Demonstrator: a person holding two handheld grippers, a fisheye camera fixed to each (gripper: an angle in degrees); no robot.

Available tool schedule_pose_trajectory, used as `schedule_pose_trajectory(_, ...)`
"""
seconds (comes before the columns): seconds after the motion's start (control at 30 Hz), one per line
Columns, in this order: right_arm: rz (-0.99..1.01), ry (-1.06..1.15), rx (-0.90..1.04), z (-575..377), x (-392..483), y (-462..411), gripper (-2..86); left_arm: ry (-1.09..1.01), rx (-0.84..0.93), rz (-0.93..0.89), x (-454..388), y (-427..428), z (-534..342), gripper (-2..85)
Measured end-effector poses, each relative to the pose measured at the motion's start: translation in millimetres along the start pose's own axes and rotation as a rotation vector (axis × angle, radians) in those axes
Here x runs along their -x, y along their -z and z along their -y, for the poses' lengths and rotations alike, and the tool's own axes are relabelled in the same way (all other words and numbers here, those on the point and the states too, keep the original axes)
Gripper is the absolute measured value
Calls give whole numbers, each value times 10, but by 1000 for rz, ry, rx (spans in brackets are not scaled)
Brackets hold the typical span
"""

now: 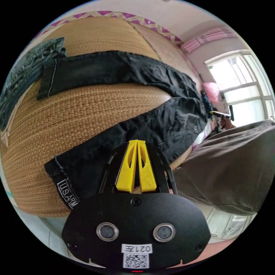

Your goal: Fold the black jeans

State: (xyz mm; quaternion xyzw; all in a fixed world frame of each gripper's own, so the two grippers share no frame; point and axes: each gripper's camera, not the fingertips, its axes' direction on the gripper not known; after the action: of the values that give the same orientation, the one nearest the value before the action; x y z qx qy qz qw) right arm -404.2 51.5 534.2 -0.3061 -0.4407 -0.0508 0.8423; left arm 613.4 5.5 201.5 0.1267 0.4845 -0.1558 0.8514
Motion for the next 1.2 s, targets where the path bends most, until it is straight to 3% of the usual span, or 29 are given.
schedule_pose_trajectory(0.07,-57,12,-1,32,-21,-150,-10,-56,-11,-14,-273,-80,-24,-9)
schedule_pose_trajectory(0.17,-278,83,268,-78,-189,-828,-9,-110,39,11,-646,-391,-91,-9)
schedule_pose_trajectory(0.3,-195,109,202,-545,-609,-878,-9,-41,190,81,-850,-924,-445,-10)
schedule_pose_trajectory(0.37,-186,120,202,-664,-668,-923,-9,91,63,30,-776,-875,-805,-9)
schedule_pose_trajectory(0.53,-108,68,151,-963,-769,-1004,-8,223,83,94,-902,-857,-1334,-9)
schedule_pose_trajectory(0.6,20,95,76,-1211,-755,-1024,-6,213,56,110,-1009,-796,-1561,-9)
schedule_pose_trajectory(0.73,101,51,14,-1603,-809,-1072,3,399,-166,132,-983,-436,-2420,-9)
schedule_pose_trajectory(0.87,195,-163,-34,-2114,-1154,-1144,17,735,-568,101,-656,58,-3709,-3)
schedule_pose_trajectory(0.97,243,-350,-65,-2513,-1433,-1241,18,939,-759,110,-423,217,-4579,23)
schedule_pose_trajectory(1.1,297,-569,-130,-3040,-1598,-1392,15,1108,-835,130,-163,200,-5407,62)
schedule_pose_trajectory(1.2,412,-741,-177,-3393,-1562,-1608,18,1121,-815,14,78,24,-5816,79)
